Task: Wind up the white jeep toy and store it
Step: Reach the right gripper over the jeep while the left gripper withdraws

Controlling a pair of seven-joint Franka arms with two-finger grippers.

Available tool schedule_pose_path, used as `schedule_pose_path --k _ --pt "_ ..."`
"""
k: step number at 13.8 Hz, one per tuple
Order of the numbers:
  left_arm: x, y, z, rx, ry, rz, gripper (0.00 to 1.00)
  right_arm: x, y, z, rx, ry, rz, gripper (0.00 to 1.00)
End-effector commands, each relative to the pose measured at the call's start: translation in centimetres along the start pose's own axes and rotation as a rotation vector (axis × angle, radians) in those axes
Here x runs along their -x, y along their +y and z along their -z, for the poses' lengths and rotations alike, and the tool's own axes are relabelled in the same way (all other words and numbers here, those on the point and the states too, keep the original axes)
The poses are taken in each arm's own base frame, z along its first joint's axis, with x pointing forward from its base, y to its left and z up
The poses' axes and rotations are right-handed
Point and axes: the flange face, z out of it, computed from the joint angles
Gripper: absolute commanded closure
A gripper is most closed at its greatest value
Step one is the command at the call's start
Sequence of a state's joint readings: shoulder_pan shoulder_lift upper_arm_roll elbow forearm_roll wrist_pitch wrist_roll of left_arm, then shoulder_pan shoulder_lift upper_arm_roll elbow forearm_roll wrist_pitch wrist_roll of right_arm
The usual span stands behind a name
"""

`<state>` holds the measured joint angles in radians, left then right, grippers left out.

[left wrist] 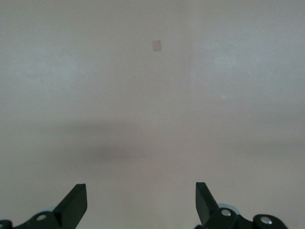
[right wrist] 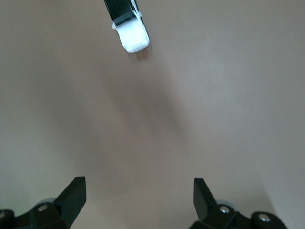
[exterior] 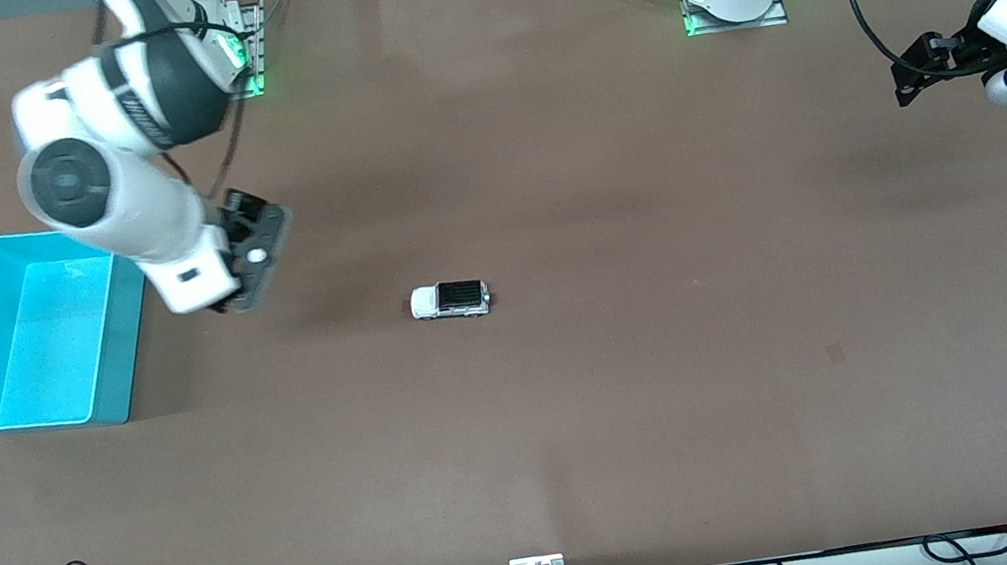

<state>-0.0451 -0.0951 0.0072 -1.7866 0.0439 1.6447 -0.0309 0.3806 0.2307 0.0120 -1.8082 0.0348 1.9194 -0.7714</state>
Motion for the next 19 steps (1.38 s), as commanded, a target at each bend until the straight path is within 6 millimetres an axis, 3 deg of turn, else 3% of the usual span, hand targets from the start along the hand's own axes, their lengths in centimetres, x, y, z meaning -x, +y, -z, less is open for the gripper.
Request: schedule_pose_path --k 1,4,8,10,15,19 --pt "-0.3 0.1 0.5 -0.004 -0.01 -0.003 0.0 -3.5 -1.2 -3.0 0.019 0.03 0.084 0.0" --pt "-0.3 0.1 0.5 -0.002 -0.012 -0.034 0.0 -7.4 -2.9 -7.0 0.05 0.05 0.244 0.0" --pt "-0.3 -0.1 0.2 -0.002 -0.025 -0.039 0.0 -10.4 -3.6 -11.4 0.079 0.107 0.115 0.0" --pt "-0.5 -0.5 0.0 0.0 -0.027 -0.031 0.0 -12.9 -5.5 -13.5 0.076 0.172 0.079 0.0" --pt "-0.4 -0.3 0.1 -0.002 -0.029 -0.034 0.0 -15.8 -6.7 -16.9 0.135 0.265 0.065 0.0" --pt "-0.4 -0.1 1.0 -0.002 -0.012 -0.039 0.0 -16.7 -7.4 -19.5 0.159 0.291 0.069 0.0"
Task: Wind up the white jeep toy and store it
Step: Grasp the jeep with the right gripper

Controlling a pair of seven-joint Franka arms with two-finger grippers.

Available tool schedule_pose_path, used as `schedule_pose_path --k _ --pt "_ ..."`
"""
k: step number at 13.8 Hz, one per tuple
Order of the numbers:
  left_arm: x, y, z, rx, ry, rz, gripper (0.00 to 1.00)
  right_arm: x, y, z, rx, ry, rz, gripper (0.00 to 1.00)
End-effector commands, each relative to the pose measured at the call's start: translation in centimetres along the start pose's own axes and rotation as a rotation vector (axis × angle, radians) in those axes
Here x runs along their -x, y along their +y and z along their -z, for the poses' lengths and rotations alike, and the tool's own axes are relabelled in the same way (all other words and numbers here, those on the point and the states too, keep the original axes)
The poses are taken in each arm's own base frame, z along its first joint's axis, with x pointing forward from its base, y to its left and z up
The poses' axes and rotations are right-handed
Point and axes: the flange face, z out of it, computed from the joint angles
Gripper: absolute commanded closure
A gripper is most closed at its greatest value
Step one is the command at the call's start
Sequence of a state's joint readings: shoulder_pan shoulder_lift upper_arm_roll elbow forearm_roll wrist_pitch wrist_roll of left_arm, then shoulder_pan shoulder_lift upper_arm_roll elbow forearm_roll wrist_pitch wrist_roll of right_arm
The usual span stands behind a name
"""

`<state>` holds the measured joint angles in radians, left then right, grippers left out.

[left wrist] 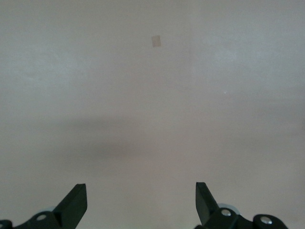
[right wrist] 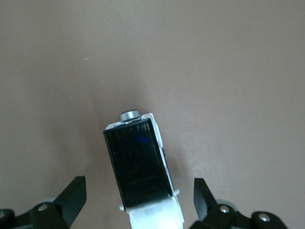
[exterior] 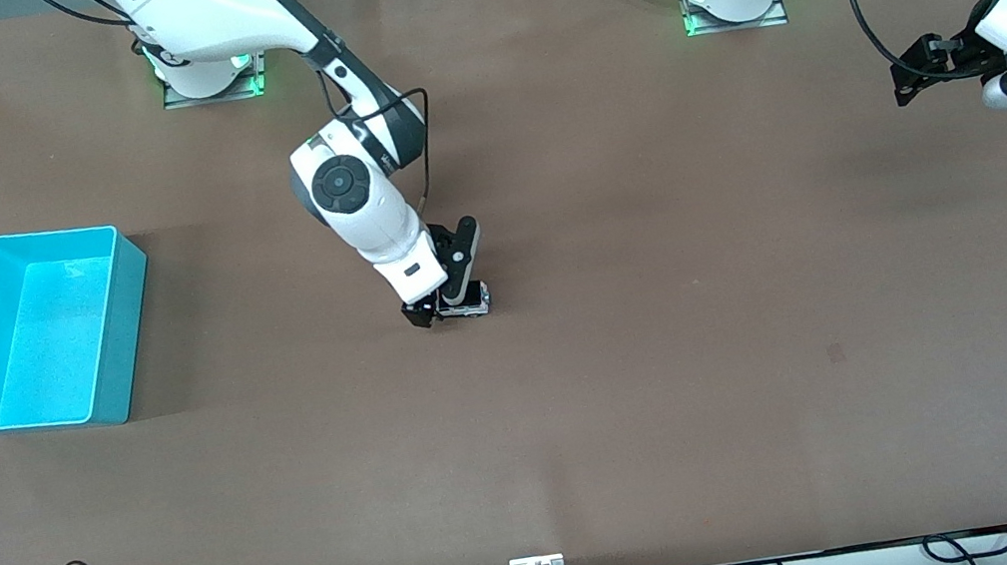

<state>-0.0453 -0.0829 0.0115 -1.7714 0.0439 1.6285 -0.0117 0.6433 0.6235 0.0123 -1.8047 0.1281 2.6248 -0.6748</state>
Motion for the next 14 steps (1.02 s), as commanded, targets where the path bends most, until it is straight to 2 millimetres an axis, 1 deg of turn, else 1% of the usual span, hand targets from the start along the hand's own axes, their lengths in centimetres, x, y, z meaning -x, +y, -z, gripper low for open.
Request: schedule_pose_path --k 1,3,5,6,8,9,10,11,12,14 --pt "-0.1 0.3 1.2 -0.003 0.004 -0.027 0.0 -0.4 -0.2 -1.5 0.015 0.024 -0.013 0.0" --pt "-0.1 0.2 1.0 -0.003 -0.006 -0.026 0.0 -0.1 -0.2 -2.4 0.014 0.02 -0.003 0.0" --pt "0.0 0.2 1.0 -0.003 -0.01 -0.026 0.0 -0.1 -0.1 -2.6 0.024 0.024 0.007 0.0" --pt "0.0 0.2 1.0 -0.003 -0.01 -0.026 0.0 -0.1 -0.1 -2.6 0.027 0.023 0.017 0.13" --pt "0.0 -0.2 1.0 0.0 -0.011 -0.018 0.0 -0.5 -0.6 -2.6 0.028 0.025 0.029 0.69" --pt "0.0 -0.3 1.0 0.0 -0.012 -0.017 0.0 -0.4 -0.5 -2.5 0.029 0.025 0.027 0.85" --pt "0.0 -0.3 1.0 0.0 -0.012 -0.017 0.0 -0.6 -0.3 -2.2 0.032 0.03 0.023 0.94" --pt "0.0 -0.3 1.0 0.0 -0.012 -0.017 0.0 -0.9 0.2 -1.6 0.038 0.036 0.019 0.98" --pt "0.0 -0.3 1.0 0.0 -0.012 -0.017 0.0 -0.6 1.1 -1.1 0.038 0.032 0.004 1.0" --pt "0.0 -0.3 1.0 0.002 -0.012 -0.017 0.0 -0.6 2.0 1.3 0.02 0.018 -0.034 1.0"
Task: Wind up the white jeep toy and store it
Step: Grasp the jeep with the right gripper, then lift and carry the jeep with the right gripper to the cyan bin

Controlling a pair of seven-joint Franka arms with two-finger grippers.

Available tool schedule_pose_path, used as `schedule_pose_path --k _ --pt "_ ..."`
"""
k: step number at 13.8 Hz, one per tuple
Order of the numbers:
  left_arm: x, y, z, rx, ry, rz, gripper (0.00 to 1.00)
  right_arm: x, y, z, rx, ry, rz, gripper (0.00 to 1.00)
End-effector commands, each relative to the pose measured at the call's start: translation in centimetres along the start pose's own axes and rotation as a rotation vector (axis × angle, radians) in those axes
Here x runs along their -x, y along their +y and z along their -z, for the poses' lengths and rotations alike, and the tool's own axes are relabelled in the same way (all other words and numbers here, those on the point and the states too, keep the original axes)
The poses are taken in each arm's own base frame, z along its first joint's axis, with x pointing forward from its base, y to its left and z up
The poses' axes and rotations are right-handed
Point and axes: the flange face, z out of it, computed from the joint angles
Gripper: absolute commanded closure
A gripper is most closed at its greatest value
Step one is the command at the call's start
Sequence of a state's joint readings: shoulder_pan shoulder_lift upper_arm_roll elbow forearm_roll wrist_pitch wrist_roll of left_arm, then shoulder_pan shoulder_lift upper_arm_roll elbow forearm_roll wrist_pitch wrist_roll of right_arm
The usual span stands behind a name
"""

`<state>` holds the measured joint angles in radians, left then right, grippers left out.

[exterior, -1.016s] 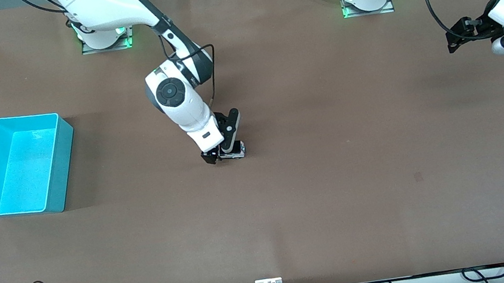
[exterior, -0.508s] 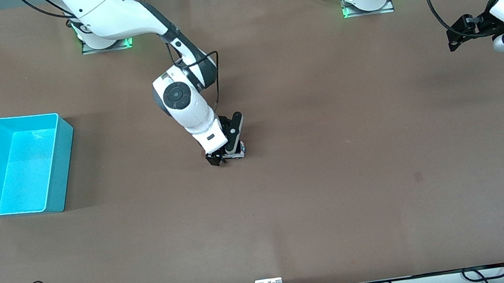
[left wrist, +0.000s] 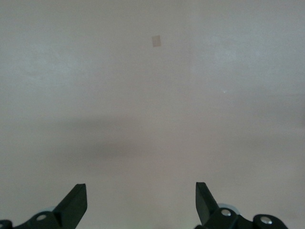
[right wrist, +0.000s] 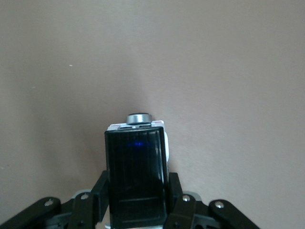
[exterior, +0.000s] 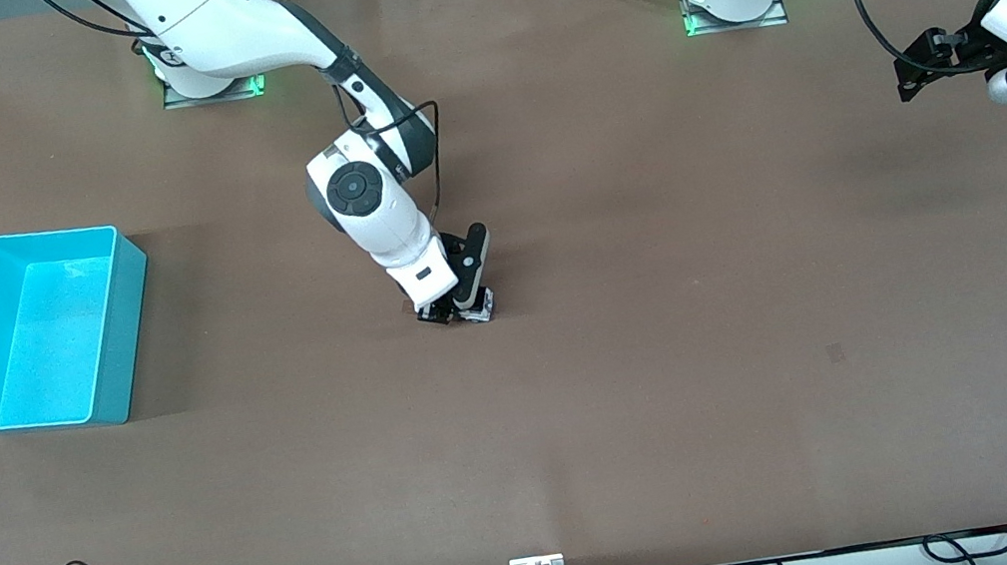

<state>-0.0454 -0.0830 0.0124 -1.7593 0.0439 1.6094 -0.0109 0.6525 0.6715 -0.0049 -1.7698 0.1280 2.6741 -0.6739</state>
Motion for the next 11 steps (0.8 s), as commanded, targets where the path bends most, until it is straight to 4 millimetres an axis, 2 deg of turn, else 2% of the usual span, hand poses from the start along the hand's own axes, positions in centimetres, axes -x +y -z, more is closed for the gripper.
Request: schedule_pose_path --k 1,4,7,9,11 --pt "-0.2 -0.2 0.5 0.002 -0.005 -0.017 0.0 0.1 2.6 4.0 -0.006 -0.019 -0.064 1.0" --pt "-0.2 -0.2 0.4 0.006 -0.008 -0.016 0.0 1.8 5.8 9.0 0.018 -0.07 -0.21 1.0" --pt "-0.2 -0.2 0.5 0.006 -0.007 -0.015 0.0 5.1 9.4 14.5 0.013 -0.142 -0.367 1.0" --pt "-0.2 -0.2 0.4 0.008 -0.01 -0.014 0.0 6.9 10.9 17.8 0.016 -0.159 -0.465 1.0" --pt "-0.2 -0.2 0.5 0.008 -0.008 -0.015 0.0 9.7 12.3 20.3 0.001 -0.214 -0.639 1.0"
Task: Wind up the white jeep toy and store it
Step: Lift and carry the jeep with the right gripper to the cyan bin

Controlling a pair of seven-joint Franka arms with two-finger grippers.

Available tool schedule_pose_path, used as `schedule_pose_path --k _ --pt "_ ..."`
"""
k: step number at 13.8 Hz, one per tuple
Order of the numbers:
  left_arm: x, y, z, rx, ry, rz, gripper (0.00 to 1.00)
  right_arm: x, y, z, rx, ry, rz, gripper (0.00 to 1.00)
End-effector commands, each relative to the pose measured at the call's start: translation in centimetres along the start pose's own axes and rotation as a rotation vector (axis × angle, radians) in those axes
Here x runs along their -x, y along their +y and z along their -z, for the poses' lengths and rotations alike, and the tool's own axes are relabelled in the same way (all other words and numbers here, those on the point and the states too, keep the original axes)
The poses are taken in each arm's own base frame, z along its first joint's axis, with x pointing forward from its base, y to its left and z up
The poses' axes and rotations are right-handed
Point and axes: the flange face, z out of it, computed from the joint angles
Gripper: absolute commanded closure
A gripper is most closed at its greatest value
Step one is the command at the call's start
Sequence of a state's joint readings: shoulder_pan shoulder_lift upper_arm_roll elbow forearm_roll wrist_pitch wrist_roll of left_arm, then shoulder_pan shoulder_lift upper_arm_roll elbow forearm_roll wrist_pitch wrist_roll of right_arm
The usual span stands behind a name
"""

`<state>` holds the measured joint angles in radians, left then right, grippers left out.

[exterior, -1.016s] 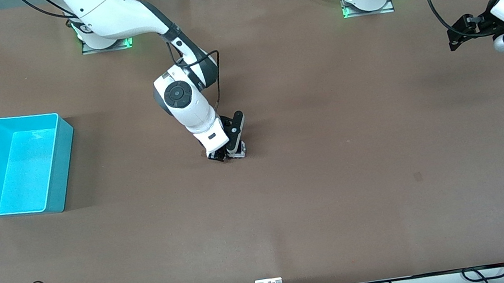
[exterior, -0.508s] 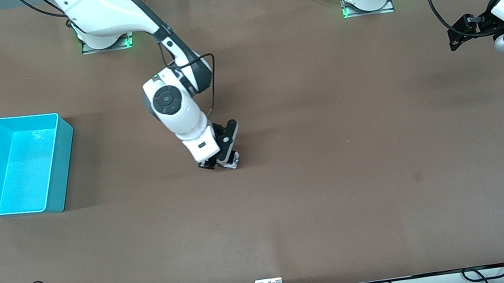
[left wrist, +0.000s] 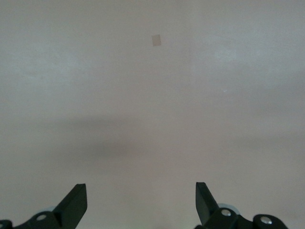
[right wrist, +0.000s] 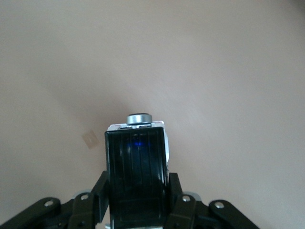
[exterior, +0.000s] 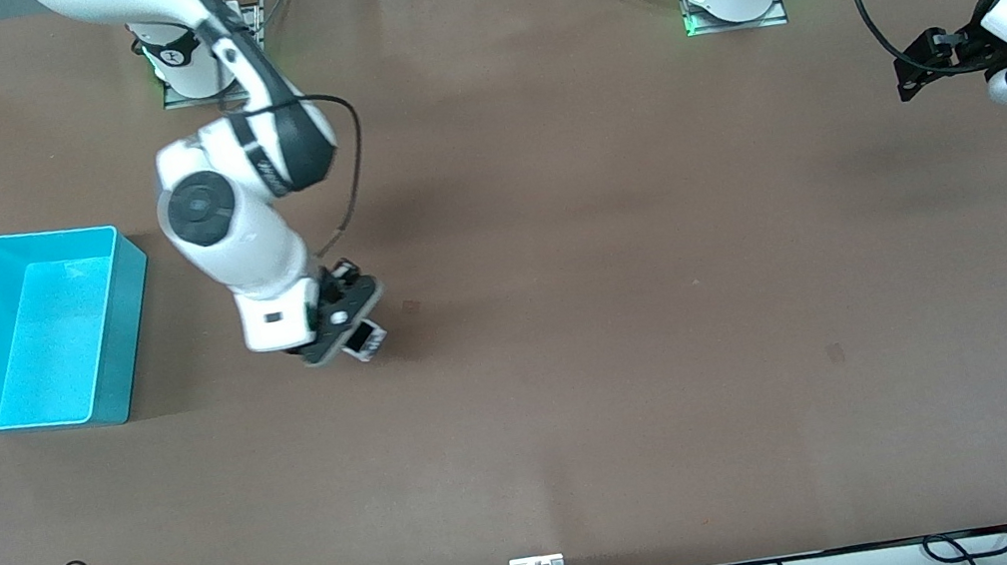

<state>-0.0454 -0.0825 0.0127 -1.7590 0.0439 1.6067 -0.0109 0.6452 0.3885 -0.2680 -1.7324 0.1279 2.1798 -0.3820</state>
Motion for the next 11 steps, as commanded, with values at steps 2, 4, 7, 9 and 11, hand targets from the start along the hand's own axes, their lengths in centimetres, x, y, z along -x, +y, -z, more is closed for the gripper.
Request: schedule_pose_path --k 2,4,7,9,11 --pt "-0.2 -0.1 0.6 0.007 -0.004 -0.016 0.0 4.2 3.9 3.8 -0.007 -0.093 -0.252 1.0" --pt "-0.2 0.0 0.6 0.007 -0.004 -0.017 0.0 6.6 7.0 5.3 0.027 -0.141 -0.375 1.0" --pt "-0.2 0.3 0.6 0.008 -0.004 -0.022 0.0 10.9 11.1 6.7 0.079 -0.188 -0.482 1.0" --pt "-0.1 0.4 0.7 0.008 -0.002 -0.022 0.0 14.3 14.0 6.4 0.074 -0.209 -0.538 1.0" --pt "-0.1 0.4 0.7 0.008 -0.004 -0.022 0.0 17.7 16.8 5.6 0.066 -0.223 -0.586 1.0"
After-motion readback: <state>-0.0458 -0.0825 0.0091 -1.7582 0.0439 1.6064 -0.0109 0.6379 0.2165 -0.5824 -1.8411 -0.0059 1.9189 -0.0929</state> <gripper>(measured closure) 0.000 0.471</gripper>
